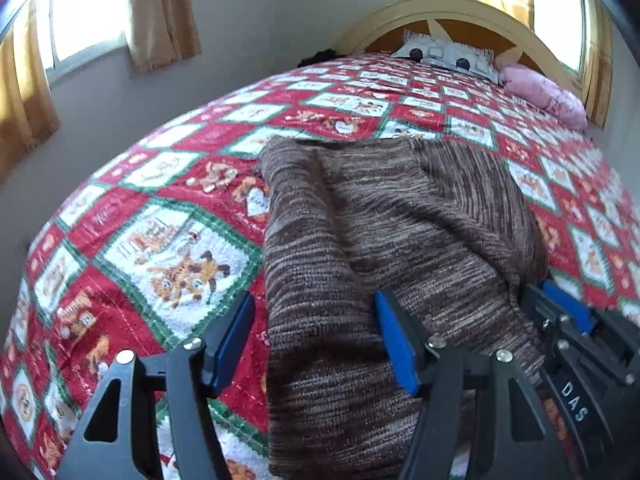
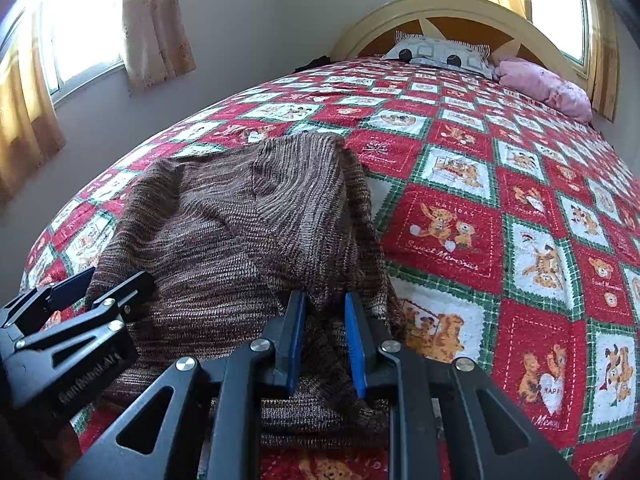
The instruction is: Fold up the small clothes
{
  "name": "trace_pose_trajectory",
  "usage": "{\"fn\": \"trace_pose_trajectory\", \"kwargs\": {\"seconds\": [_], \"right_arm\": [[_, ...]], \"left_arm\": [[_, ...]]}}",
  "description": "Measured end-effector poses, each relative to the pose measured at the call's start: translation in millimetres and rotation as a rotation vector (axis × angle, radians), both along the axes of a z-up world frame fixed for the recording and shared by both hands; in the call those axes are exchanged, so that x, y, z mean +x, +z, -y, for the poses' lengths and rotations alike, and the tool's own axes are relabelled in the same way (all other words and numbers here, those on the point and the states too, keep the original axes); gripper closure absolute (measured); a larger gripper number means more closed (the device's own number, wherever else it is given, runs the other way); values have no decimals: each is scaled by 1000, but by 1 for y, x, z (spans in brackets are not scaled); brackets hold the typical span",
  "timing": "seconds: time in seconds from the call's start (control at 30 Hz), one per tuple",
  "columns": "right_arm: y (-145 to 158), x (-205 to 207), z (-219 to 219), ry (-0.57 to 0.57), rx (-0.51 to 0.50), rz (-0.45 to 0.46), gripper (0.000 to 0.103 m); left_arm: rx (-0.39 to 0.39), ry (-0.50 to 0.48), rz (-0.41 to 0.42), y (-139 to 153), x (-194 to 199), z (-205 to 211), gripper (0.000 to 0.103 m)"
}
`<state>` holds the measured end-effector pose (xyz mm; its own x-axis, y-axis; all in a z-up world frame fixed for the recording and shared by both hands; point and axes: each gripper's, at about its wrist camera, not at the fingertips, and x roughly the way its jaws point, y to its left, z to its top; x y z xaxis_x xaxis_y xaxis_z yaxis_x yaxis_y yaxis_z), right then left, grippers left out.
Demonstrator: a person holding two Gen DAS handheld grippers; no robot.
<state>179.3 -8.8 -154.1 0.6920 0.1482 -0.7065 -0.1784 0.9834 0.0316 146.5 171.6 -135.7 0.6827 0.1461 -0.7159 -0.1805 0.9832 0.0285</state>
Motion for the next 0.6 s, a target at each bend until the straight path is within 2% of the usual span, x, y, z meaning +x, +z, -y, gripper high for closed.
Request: {"fn": "trace_pose_trajectory", "kwargs": {"seconds": [0.07, 0.27, 0.43, 0.6], "right_arm": [[0, 0, -1, 1, -11, 4, 82], [1, -9, -4, 5, -51, 0, 82], [0, -21, 2, -6, -18, -21, 82], [0, -29, 8, -29, 2, -32, 82]], "left_arm": [[31, -10, 5, -2, 2, 3, 38], [12, -16, 1, -3, 3, 0, 38], [61, -20, -2, 0, -9, 9, 38], [-23, -43, -44, -1, -31, 9, 38]]}}
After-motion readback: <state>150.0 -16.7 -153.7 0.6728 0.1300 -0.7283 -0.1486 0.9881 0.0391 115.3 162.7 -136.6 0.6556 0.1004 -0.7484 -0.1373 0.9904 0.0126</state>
